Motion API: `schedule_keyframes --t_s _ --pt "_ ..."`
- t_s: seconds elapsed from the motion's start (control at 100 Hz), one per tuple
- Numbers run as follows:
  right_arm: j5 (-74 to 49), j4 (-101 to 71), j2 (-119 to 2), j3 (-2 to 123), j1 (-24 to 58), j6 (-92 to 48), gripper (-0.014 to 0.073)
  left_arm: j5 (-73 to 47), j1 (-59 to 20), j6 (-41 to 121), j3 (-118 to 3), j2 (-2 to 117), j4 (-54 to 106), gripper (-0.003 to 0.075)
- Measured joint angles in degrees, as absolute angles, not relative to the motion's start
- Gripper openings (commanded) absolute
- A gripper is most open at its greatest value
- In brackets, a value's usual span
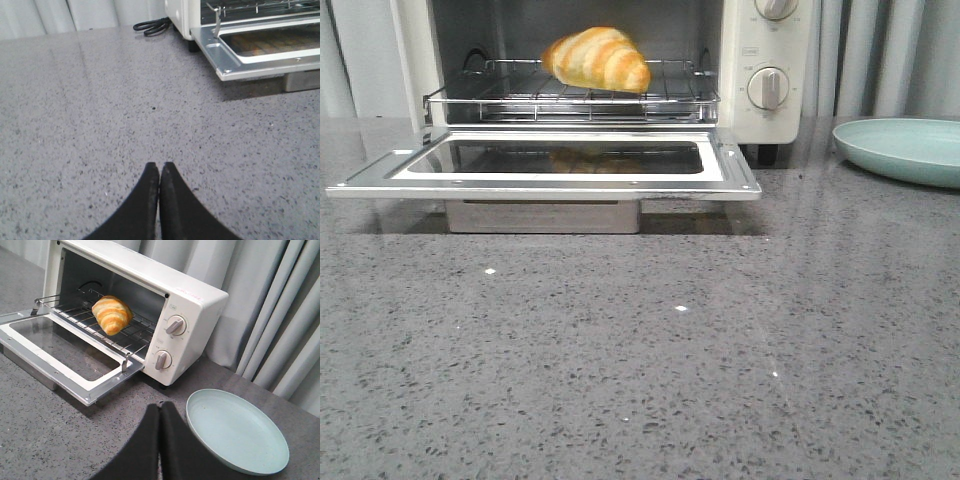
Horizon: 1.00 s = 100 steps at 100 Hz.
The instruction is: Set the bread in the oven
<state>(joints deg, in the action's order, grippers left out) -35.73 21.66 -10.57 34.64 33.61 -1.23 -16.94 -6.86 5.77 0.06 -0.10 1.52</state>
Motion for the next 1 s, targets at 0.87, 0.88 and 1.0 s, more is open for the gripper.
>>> schedule_keyframes --t_s 0.87,0.88,1.0 --pt "-35.64 21.66 -10.57 34.64 33.61 -1.23 -0.0067 -18.87 -6.53 5.77 0.06 -0.1 3.27 -0.0021" --pt "-35.64 21.66 -10.57 34.64 33.61 -1.23 -0.0067 -18.87 -6.53 5.77 0.06 -0.1 3.27 -0.0021" --pt "-35.64 21.66 -10.57 34.64 33.61 -1.23 -0.0067 -18.87 -6.53 5.77 0.06 -0.1 3.27 -0.0021"
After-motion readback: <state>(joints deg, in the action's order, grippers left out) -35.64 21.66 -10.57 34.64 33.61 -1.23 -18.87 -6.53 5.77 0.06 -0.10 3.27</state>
